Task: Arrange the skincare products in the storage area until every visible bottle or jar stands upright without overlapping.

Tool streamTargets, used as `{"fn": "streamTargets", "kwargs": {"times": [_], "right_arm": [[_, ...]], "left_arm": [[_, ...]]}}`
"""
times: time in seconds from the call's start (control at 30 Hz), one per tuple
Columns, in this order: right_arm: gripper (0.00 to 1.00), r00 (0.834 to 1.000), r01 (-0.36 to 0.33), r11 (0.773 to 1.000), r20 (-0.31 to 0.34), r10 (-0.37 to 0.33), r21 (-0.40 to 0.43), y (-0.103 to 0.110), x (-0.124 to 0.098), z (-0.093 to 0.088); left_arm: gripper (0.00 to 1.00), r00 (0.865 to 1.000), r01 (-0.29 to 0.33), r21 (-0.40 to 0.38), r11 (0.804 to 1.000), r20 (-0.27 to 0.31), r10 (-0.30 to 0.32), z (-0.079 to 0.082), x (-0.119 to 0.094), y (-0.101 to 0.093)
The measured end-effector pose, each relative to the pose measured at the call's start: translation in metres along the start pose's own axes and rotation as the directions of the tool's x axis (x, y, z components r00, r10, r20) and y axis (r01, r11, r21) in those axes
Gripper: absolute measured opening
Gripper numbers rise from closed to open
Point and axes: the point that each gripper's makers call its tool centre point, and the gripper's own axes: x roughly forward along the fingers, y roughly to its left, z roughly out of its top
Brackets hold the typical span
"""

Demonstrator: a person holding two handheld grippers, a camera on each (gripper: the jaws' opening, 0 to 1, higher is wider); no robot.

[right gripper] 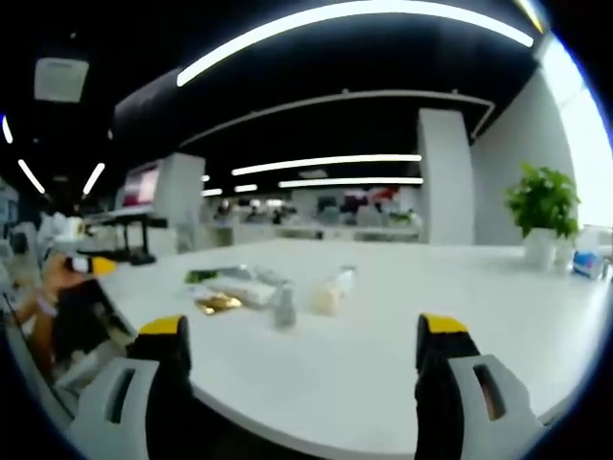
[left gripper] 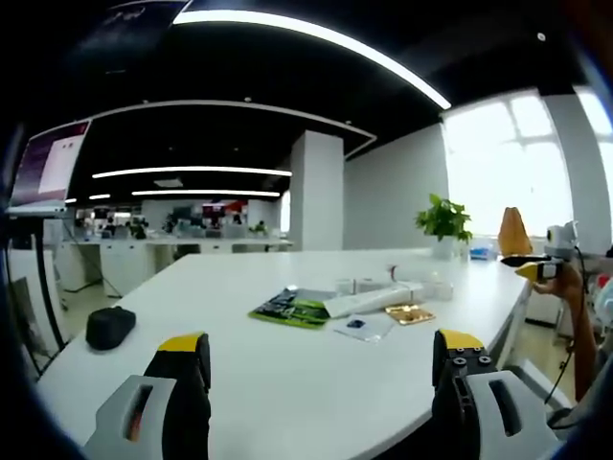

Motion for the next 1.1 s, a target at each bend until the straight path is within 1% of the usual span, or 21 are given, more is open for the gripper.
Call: {"fn": "streamTargets", "kwargs": {"times": [0.17, 0.37, 0.43, 0.53, 0.6, 0.63, 0.7, 0.77, 0.83, 0.9, 1.03, 1.1], "right_arm": [[0.99, 1.000, -0.008, 1.000, 0.009, 0.008, 0.003, 0.002, 0.001, 0.002], [1.00, 0.999, 0.017, 1.000, 0.032, -0.017, 0.000, -0.001, -0.003, 0.011], [1.00, 0.999, 0.012, 1.000, 0.035, -0.012, -0.003, -0.003, -0.002, 0.016], [1.00, 0.999, -0.006, 1.000, 0.043, 0.005, 0.018, -0.002, 0.001, 0.027], [1.00, 0.996, -0.043, 0.999, 0.074, 0.041, 0.027, 0.000, 0.007, 0.040], [1.00, 0.996, -0.052, 0.998, 0.080, 0.049, 0.036, 0.000, 0.009, 0.044], [1.00, 0.993, -0.065, 0.996, 0.098, 0.060, 0.053, -0.004, 0.016, 0.055], [1.00, 0.992, -0.064, 0.996, 0.111, 0.057, 0.062, -0.010, 0.027, 0.064], [1.00, 0.990, -0.040, 0.994, 0.142, 0.025, 0.100, -0.024, 0.042, 0.076], [1.00, 0.987, -0.010, 0.988, 0.159, -0.015, 0.153, -0.040, 0.056, 0.084], [1.00, 0.981, -0.009, 0.983, 0.194, -0.027, 0.182, -0.052, 0.081, 0.099], [1.00, 0.980, -0.010, 0.982, 0.196, -0.028, 0.189, -0.055, 0.093, 0.103]], "left_arm": [[0.99, 1.000, -0.011, 0.006, 1.000, -0.003, 0.011, -0.001, 0.000, 0.003], [0.99, 1.000, -0.010, 0.001, 1.000, 0.002, 0.010, -0.002, -0.002, 0.004], [0.99, 1.000, -0.025, 0.012, 1.000, -0.004, 0.025, -0.004, -0.002, 0.007], [0.99, 0.999, -0.033, 0.015, 0.999, -0.004, 0.033, -0.005, -0.002, 0.010], [0.99, 1.000, -0.025, 0.006, 1.000, -0.002, 0.025, -0.006, -0.002, 0.010], [0.99, 1.000, -0.022, 0.001, 1.000, 0.000, 0.022, -0.006, -0.001, 0.010], [0.99, 1.000, -0.022, -0.001, 1.000, -0.001, 0.022, -0.007, 0.000, 0.010], [0.99, 1.000, -0.020, 0.001, 1.000, -0.006, 0.020, -0.008, 0.001, 0.011], [0.99, 1.000, -0.015, 0.000, 1.000, -0.009, 0.015, -0.008, 0.001, 0.010], [0.99, 1.000, -0.013, -0.001, 1.000, -0.010, 0.013, -0.009, 0.001, 0.009], [0.99, 1.000, -0.024, 0.006, 1.000, -0.008, 0.024, -0.006, 0.001, 0.009], [0.99, 1.000, -0.027, 0.008, 1.000, -0.007, 0.028, -0.006, 0.001, 0.009]]}}
